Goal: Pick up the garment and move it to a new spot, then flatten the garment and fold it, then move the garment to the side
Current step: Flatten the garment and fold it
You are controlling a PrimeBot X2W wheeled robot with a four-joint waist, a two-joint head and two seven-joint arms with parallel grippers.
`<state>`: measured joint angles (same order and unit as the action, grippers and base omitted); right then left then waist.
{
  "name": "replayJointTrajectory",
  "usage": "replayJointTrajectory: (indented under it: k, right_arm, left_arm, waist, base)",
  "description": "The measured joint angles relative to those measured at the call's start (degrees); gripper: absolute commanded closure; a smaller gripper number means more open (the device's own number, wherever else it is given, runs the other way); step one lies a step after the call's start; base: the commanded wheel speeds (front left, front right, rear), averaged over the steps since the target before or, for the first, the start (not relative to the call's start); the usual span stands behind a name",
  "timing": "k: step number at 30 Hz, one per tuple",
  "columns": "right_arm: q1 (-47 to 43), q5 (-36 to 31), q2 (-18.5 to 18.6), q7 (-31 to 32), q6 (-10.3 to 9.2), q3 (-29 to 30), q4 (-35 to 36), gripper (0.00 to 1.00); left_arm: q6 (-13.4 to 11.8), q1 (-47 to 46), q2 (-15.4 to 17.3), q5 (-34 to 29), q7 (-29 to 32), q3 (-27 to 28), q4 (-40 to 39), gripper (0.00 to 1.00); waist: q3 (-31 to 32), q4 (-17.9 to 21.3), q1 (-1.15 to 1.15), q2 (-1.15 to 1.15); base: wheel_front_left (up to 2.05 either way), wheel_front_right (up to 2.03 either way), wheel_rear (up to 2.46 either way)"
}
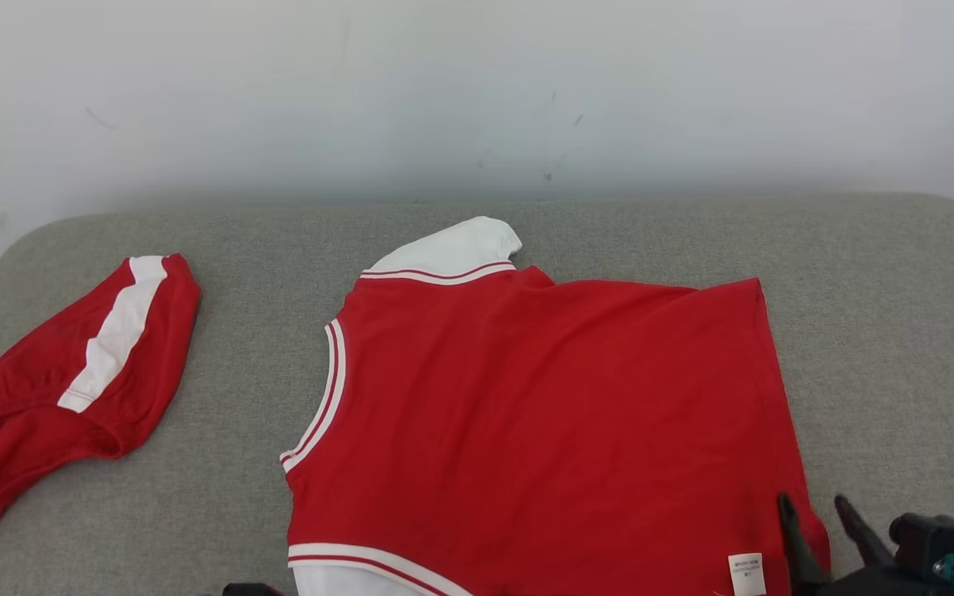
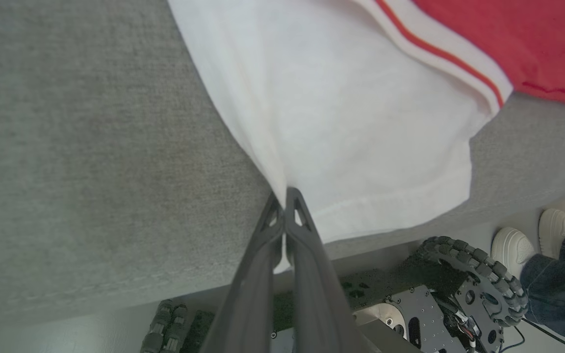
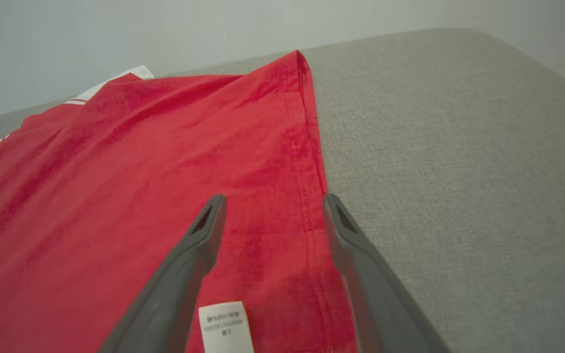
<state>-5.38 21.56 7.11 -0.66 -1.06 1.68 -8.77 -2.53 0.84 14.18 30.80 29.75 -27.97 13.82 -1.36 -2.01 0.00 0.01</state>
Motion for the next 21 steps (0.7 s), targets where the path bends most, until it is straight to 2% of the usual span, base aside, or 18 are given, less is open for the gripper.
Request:
replayJointTrajectory:
  k: [3,6,9,13,20,21]
  right_arm:
    - [-3.13,-1.07,1.47,6.04,0.04,-2.03,-0.66,0.00]
    - [-4.47,-1.72,2.85,9.53,-0.07,-2.21,-0.80,0.00]
    - [-5.28,-1.71,3.15,12.57,-1.01,-1.99,-0.78,0.00]
    - [-6.97,-1.71,3.14,16.14,-2.56,-1.51,-0.66,0.00]
    - [-6.95,-1.38,2.71,19.76,-3.57,-0.15,-0.01,0.00]
    - [-6.92,-1.26,2.64,20.11,-3.77,-0.01,0.16,0.05]
  left_arm:
    - [-0.08,0.14,0.09,0.00,0.33,-0.02,-0.41,1.00]
    - [-0.32,0.18,0.11,0.01,0.65,-0.04,-0.91,1.00]
    - [-0.48,0.19,0.04,0.01,0.98,-0.29,-1.70,1.00]
    - [-0.49,0.18,-0.01,0.03,1.07,-0.30,-2.26,1.00]
    - [-0.51,0.13,-0.01,0.49,1.48,-0.13,-2.79,1.00]
    - [-0.51,0.13,0.00,0.49,1.48,-0.13,-2.83,1.00]
  waist:
    - [0.05,-0.03,0.00,0.00]
    - [-0.01,-0.08,0.00,0.00]
    - [-0.34,-0.19,0.00,0.00]
    - [-1.09,-0.43,0.00,0.00]
    - [-2.06,-0.22,0.00,0.00]
    - [-2.11,-0.19,0.00,0.00]
  base:
    - [0.00,0.00,0.00]
    - [0.00,0.00,0.00]
    - [0.00,0.00,0.00]
    - [0.00,0.00,0.00]
    - [0.00,0.00,0.00]
    - [0.00,0.00,0.00]
